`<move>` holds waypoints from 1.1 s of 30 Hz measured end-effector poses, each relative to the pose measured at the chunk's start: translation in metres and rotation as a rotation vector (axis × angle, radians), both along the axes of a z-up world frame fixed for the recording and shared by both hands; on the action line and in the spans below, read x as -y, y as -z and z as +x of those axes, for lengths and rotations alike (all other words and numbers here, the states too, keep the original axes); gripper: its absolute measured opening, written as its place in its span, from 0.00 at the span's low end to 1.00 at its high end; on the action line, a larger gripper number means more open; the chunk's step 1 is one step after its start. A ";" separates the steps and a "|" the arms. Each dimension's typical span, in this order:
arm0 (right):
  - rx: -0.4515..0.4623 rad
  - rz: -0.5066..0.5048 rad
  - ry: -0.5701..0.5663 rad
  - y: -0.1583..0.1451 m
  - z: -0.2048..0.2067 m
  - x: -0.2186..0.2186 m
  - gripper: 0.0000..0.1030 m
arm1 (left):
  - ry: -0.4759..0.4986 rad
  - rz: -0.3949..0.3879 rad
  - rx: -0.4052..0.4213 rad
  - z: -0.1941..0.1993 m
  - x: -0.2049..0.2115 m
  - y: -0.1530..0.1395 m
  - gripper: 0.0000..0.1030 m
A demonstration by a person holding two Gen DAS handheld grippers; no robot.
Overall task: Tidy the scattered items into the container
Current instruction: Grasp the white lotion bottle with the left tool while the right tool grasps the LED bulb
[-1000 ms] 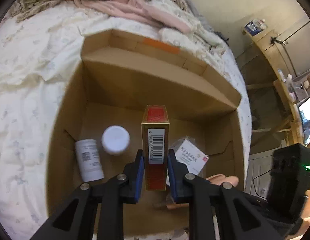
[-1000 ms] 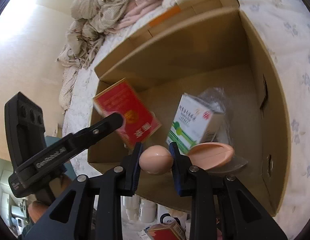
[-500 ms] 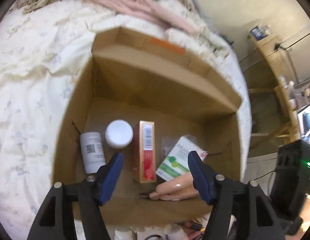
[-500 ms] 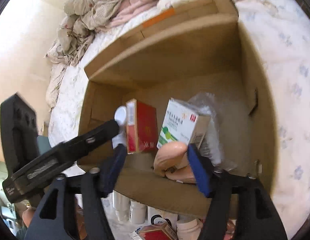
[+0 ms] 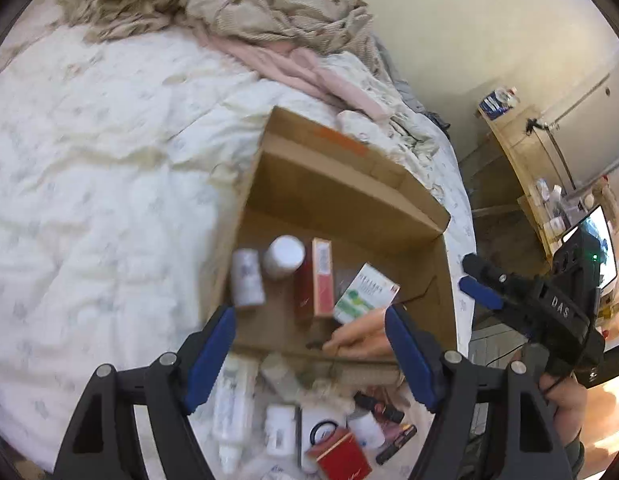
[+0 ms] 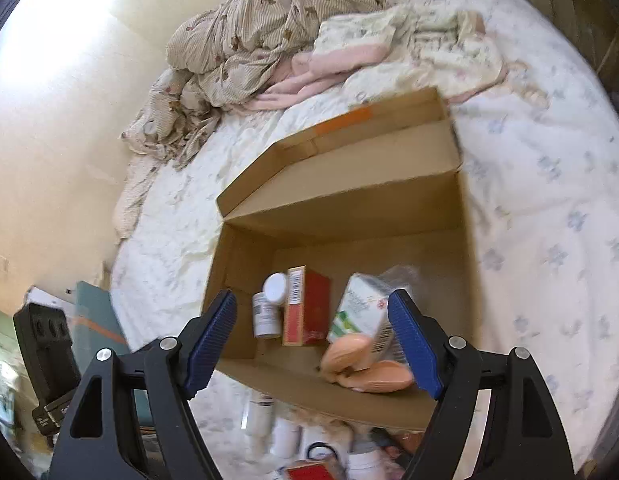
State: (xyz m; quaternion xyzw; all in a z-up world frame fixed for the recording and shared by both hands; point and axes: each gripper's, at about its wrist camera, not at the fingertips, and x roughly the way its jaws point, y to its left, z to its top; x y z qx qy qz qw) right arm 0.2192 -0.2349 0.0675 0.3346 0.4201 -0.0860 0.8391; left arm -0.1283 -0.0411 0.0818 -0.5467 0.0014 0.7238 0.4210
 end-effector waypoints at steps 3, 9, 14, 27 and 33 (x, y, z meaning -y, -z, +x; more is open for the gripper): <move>0.015 0.024 0.012 -0.002 -0.009 0.002 0.79 | -0.030 -0.017 0.015 0.001 0.024 0.007 0.75; 0.043 0.019 0.035 -0.016 -0.030 0.002 0.79 | -0.033 -0.065 0.084 0.014 0.052 0.036 0.75; 0.071 0.030 0.024 -0.026 -0.038 -0.005 0.79 | 0.006 -0.168 0.038 0.035 0.045 0.061 0.75; -0.245 -0.161 -0.340 0.016 -0.052 -0.048 0.66 | 0.083 -0.328 0.009 0.043 0.020 0.129 0.40; -0.445 -0.356 -0.428 0.072 -0.041 -0.074 0.66 | 0.086 -0.246 -0.003 0.044 0.038 0.125 0.39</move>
